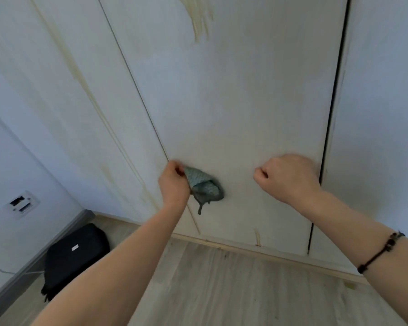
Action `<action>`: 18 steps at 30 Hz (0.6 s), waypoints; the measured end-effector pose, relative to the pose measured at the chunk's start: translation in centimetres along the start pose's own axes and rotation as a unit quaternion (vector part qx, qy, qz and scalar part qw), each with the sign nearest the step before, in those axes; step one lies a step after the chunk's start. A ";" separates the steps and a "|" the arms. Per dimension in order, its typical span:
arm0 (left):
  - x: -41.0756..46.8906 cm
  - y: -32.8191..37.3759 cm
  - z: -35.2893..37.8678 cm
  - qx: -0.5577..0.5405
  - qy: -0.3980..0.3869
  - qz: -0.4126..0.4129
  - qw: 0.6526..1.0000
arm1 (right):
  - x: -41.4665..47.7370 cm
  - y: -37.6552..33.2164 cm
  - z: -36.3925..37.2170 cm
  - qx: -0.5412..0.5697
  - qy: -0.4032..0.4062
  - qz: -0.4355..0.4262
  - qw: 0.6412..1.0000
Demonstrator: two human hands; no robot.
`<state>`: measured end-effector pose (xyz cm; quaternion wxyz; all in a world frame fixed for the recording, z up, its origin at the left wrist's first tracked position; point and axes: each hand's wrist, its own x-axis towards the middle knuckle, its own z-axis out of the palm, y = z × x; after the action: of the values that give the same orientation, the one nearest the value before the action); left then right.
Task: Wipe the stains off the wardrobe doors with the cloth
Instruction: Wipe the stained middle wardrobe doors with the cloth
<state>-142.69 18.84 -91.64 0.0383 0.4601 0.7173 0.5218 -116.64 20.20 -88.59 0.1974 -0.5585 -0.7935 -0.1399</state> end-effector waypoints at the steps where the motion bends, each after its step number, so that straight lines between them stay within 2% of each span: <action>1: 0.9 1.5 -0.8 -0.026 0.022 0.013 0.999 | -0.1 0.0 0.0 0.002 -0.002 -0.002 1.000; 5: 3.2 6.2 -1.7 -0.108 0.064 0.068 0.990 | -0.1 0.1 0.4 -0.003 0.003 -0.007 1.000; 8: 1.1 4.4 0.0 -0.052 0.029 0.063 0.996 | -0.1 0.1 0.5 -0.020 0.004 -0.010 1.000; 10: -0.5 0.6 1.3 -0.003 -0.040 0.032 0.999 | -0.3 0.1 0.6 -0.025 0.007 -0.010 1.000; 12: -0.8 -3.0 2.4 0.059 -0.114 -0.035 0.991 | -0.3 0.2 0.6 -0.035 0.005 -0.007 0.999; 14: -0.8 -4.0 2.5 0.068 -0.141 -0.104 0.982 | -0.5 0.0 0.6 -0.037 -0.002 0.000 0.999; 16: -0.7 -2.4 2.1 0.051 -0.110 -0.077 0.990 | -0.4 -0.2 0.6 -0.031 0.001 0.014 0.999; 18: 0.1 1.1 0.9 0.006 -0.072 -0.012 0.997 | -0.2 -0.2 0.4 -0.028 0.011 0.015 0.999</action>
<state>-141.62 19.57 -91.11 0.0934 0.4882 0.7210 0.4828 -116.83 20.13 -89.05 0.1921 -0.5745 -0.7784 -0.1649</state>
